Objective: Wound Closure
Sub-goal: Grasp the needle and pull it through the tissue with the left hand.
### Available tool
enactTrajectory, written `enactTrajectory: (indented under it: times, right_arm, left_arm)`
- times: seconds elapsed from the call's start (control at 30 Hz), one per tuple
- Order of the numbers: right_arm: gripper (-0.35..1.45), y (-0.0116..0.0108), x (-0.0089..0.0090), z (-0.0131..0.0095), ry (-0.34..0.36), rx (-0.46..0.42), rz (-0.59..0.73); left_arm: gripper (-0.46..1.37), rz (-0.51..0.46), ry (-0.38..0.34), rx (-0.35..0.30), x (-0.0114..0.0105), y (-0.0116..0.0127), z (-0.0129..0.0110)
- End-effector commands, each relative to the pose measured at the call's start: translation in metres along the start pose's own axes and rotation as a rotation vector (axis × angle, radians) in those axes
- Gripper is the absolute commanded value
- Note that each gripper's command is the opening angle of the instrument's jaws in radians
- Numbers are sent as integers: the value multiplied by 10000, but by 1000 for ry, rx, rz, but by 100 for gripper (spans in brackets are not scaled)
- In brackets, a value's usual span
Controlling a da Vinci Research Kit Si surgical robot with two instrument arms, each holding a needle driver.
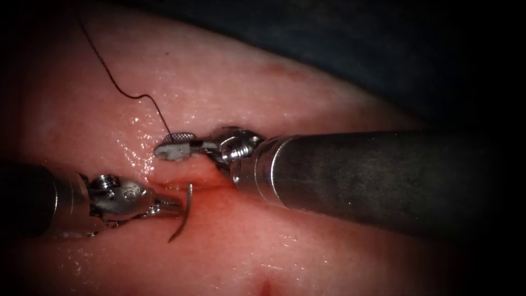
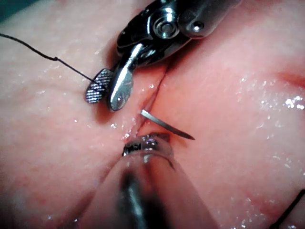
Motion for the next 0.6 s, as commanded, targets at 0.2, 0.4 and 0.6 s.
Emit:
enactTrajectory:
  times: [0.2,0.4,0.6]
  right_arm:
    - [131,13,11,-20,70,-21,-66]
    - [127,18,18,-35,123,-42,-65]
    - [123,25,16,-42,137,-48,-68]
  left_arm:
    - [2,30,0,1,-3,-2,-2]
    - [29,122,-4,6,-1,-1,0]
    - [42,283,24,50,1,0,2]
